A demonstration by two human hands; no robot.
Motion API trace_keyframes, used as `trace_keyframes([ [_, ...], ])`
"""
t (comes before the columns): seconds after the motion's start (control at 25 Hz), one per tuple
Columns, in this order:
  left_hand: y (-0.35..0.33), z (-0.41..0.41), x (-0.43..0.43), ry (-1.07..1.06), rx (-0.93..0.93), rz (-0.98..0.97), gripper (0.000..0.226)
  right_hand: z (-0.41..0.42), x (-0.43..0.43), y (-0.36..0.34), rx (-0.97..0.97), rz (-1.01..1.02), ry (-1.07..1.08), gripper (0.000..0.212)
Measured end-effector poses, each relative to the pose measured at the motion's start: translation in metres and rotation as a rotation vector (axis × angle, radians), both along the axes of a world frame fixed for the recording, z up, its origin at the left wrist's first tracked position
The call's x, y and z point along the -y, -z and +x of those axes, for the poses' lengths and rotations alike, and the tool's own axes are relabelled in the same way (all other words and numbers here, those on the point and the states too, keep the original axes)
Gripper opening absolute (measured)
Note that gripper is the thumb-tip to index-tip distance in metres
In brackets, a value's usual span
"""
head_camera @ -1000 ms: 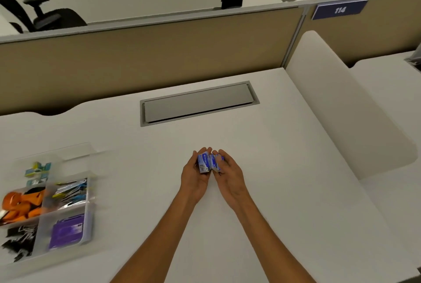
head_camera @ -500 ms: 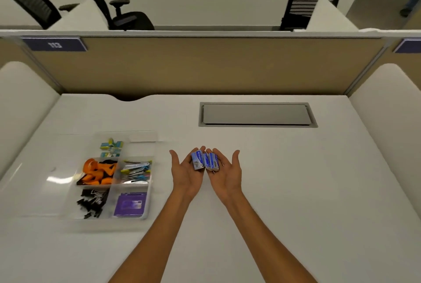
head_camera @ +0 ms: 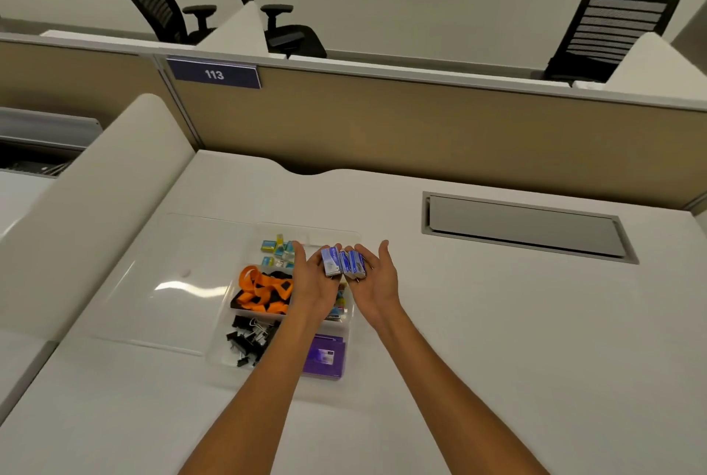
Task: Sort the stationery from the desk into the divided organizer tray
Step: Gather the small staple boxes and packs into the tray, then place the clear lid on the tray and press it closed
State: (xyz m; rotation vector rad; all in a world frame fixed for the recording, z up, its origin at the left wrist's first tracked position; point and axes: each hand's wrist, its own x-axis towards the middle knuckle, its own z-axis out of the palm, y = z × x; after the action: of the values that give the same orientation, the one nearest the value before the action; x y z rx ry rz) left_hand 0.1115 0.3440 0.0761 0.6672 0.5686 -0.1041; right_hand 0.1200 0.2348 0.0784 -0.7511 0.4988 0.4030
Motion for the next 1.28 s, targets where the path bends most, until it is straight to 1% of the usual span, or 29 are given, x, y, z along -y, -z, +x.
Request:
trace_keyframes([
  [0.08, 0.000, 0.008, -0.014, 0.043, -0.024, 0.045, 0.089, 0.010, -0.015, 0.001, -0.002, -0.081, -0.023, 0.066],
  [0.24, 0.003, 0.022, -0.030, 0.142, -0.088, 0.110, 0.094, 0.028, -0.031, 0.007, -0.016, -0.175, -0.054, 0.062],
  [0.44, 0.003, 0.031, -0.033, 0.241, -0.104, 0.160, 0.099, 0.038, -0.034, 0.012, -0.016, -0.253, -0.102, 0.074],
  [0.56, 0.004, 0.035, -0.036, 0.283, -0.139, 0.258, 0.102, 0.039, -0.033, 0.009, -0.010, -0.336, -0.140, 0.076],
  [0.64, 0.002, 0.038, -0.038, 0.299, -0.170, 0.351, 0.099, 0.038, -0.031, 0.005, 0.003, -0.367, -0.164, 0.074],
  [0.72, -0.002, 0.038, -0.041, 0.284, -0.171, 0.446, 0.094, 0.038, -0.028, 0.003, 0.018, -0.354, -0.160, 0.074],
  [0.84, -0.012, 0.032, -0.051, 0.226, -0.086, 0.499, 0.084, 0.039, -0.023, 0.001, 0.056, -0.359, -0.153, 0.072],
  [0.96, -0.021, 0.022, -0.079, 0.154, -0.026, 0.587, 0.064, 0.039, -0.015, -0.002, 0.103, -0.369, -0.147, 0.068],
  [1.04, -0.022, 0.010, -0.104, 0.060, 0.011, 0.720, 0.044, 0.035, -0.009, -0.005, 0.124, -0.388, -0.135, 0.062],
  [1.12, -0.020, -0.005, -0.133, -0.080, 0.014, 0.874, 0.027, 0.031, -0.003, -0.006, 0.144, -0.430, -0.129, 0.055],
  [1.2, -0.017, -0.024, -0.165, -0.200, -0.041, 1.067, 0.019, 0.024, 0.003, -0.004, 0.167, -0.474, -0.123, 0.047],
  [1.28, -0.008, -0.049, -0.200, -0.255, -0.163, 1.294, 0.015, 0.014, 0.009, -0.001, 0.196, -0.507, -0.127, 0.042],
])
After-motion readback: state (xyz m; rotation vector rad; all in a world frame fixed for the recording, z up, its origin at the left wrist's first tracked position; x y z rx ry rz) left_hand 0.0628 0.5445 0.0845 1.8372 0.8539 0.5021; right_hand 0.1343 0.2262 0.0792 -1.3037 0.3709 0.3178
